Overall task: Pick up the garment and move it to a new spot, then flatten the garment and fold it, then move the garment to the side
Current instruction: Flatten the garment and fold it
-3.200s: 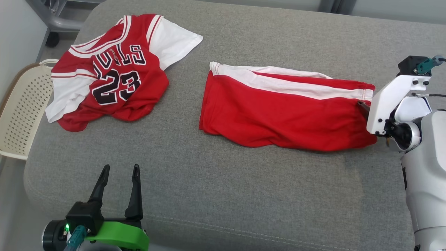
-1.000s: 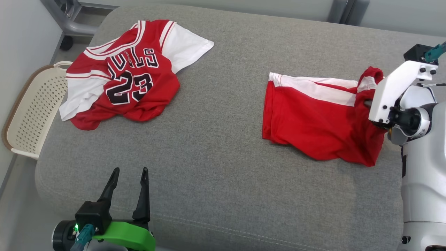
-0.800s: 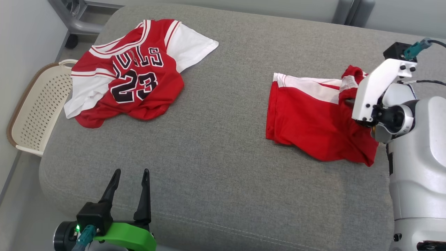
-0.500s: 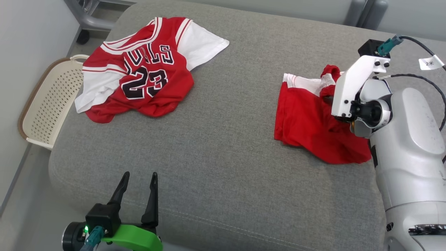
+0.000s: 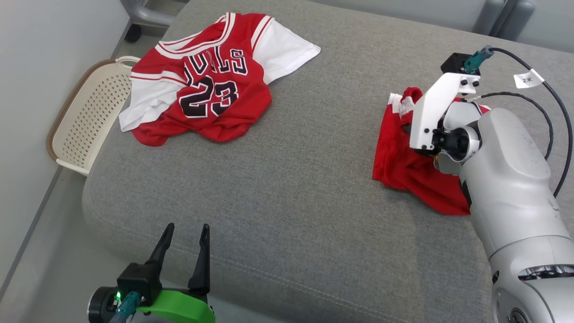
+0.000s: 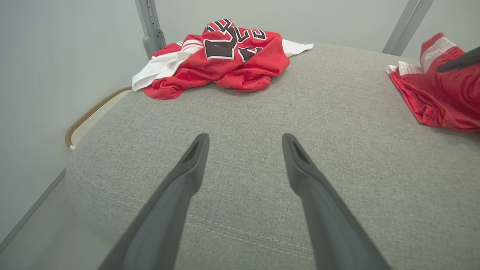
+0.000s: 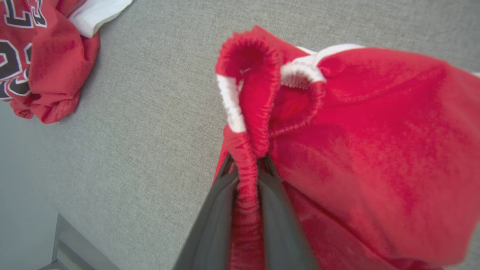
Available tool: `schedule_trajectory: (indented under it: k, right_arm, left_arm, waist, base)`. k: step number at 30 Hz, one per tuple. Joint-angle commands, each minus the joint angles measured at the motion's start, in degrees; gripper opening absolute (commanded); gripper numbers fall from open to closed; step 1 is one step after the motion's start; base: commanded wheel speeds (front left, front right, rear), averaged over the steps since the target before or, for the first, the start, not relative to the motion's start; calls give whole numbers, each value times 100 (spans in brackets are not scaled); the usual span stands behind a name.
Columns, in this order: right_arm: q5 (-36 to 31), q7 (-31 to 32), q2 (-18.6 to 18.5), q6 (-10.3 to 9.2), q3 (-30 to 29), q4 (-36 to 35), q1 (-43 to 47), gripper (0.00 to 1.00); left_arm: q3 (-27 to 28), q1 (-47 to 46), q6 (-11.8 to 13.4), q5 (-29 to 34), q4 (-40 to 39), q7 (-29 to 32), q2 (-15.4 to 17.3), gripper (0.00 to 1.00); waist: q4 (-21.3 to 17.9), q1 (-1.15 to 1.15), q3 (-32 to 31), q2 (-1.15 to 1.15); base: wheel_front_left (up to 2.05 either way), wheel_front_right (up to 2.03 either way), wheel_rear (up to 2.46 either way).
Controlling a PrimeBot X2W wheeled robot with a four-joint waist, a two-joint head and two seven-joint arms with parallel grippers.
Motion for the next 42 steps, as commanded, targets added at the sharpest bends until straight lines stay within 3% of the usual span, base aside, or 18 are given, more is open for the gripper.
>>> schedule_trajectory:
  k: [1, 10, 19, 20, 21, 22, 23, 34, 42]
  right_arm:
    - [48, -105, -9, -1, 130, 65, -124, 100]
    - [750, -635, -16, -1, 652, -68, -376, 100]
    - [412, -1053, -202, -1, 631, -362, -70, 100]
    - [306, -1093, -274, -1, 624, -400, 11, 92]
    - [202, -1129, -331, -1, 593, -437, 92, 46]
    - [104, -1166, -365, -1, 553, -465, 190, 15]
    - [37, -1199, -375, -1, 537, -500, 292, 0]
    - [-567, -1334, -220, -2, 386, -675, 866, 0]
    - [-510, -1293, -63, -2, 727, -699, 1154, 0]
  left_arm:
    - [2, -92, 15, -44, 13, -42, -11, 100]
    - [72, -135, 55, -80, 64, -97, 16, 100]
    - [73, -77, 93, -112, 41, -79, 71, 100]
    - [72, -69, 101, -116, 34, -69, 75, 100]
    - [71, -61, 110, -120, 26, -63, 78, 100]
    - [67, -52, 118, -123, 15, -62, 84, 100]
    - [68, -41, 117, -128, 2, -55, 88, 100]
    - [26, -106, 99, -161, -16, -83, 64, 100]
    - [27, -118, 83, -200, 66, -120, 43, 100]
  waist:
    - [19, 0, 38, 0]
    - [-174, 0, 4, 0]
    - [-428, 0, -203, 0]
    - [-442, 0, -217, 0]
    - [-453, 0, -231, 0]
    - [-462, 0, -239, 0]
    - [-468, 0, -243, 0]
    - [-419, 0, -94, 0]
    - [-323, 0, -71, 0]
  base:
    - [0, 0, 0]
    - [0, 0, 0]
    - [0, 0, 0]
    - [0, 0, 0]
    - [0, 0, 0]
    - [0, 0, 0]
    - [0, 0, 0]
    - [0, 0, 0]
    - [0, 0, 0]
